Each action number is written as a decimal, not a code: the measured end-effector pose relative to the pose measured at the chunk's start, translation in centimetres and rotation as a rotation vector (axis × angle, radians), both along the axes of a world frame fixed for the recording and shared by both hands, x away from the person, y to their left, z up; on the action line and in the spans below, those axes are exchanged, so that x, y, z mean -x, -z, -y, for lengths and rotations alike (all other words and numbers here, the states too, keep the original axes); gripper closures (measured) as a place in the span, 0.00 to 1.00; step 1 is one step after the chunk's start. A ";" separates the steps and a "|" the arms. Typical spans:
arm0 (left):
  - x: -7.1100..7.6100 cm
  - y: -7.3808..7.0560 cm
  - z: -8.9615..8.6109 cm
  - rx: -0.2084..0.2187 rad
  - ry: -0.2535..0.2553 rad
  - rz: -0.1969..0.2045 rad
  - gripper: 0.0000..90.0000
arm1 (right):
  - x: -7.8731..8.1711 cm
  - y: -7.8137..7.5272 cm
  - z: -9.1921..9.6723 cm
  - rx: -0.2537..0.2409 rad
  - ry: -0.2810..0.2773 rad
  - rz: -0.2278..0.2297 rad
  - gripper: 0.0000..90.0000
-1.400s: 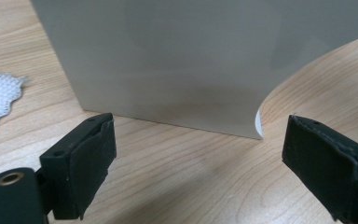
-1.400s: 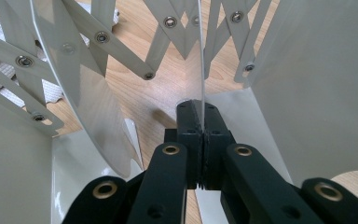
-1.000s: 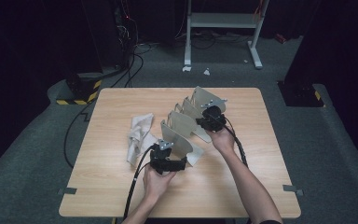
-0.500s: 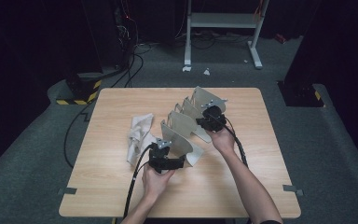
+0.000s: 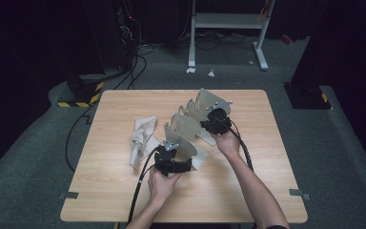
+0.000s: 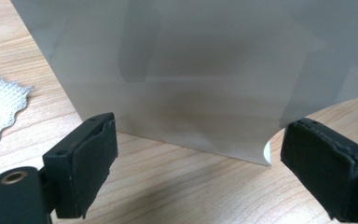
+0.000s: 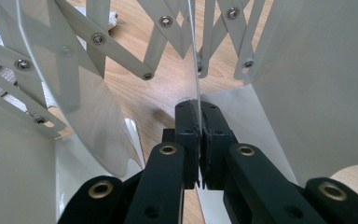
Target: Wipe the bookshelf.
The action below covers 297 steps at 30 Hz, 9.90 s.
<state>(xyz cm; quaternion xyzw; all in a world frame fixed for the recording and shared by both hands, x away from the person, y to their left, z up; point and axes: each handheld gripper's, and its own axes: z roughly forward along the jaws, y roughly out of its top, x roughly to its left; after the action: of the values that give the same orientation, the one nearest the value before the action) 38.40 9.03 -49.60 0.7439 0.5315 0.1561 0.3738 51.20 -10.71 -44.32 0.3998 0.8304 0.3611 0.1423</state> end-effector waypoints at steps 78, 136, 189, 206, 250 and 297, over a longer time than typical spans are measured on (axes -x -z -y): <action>-0.7 0.0 -3.8 0.008 -0.058 0.010 0.41 | 1.4 5.9 6.6 -0.012 0.202 -0.006 0.78; -2.8 0.3 -6.4 0.003 -0.010 -0.037 0.88 | 5.9 6.5 8.2 -0.029 0.257 -0.005 1.00; -7.3 -0.4 -8.3 -0.041 0.032 -0.065 0.92 | 6.0 7.1 4.6 -0.055 0.282 -0.038 0.91; -6.1 -1.0 -8.9 -0.027 0.031 -0.016 0.82 | 6.0 7.1 5.3 -0.034 0.273 -0.029 0.87; -5.1 -0.3 -13.7 -0.077 -0.125 0.048 0.47 | 9.3 6.9 11.1 -0.105 0.284 0.019 0.70; 2.2 0.8 -12.3 -0.001 0.028 0.072 0.44 | 12.6 8.2 13.9 -0.071 0.307 0.026 0.61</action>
<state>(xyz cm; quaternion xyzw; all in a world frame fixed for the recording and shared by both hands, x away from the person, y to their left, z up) 36.25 21.36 -50.38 0.7454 0.5071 0.1778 0.3945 38.60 -24.57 -52.47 0.5222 0.7443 0.3694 0.1922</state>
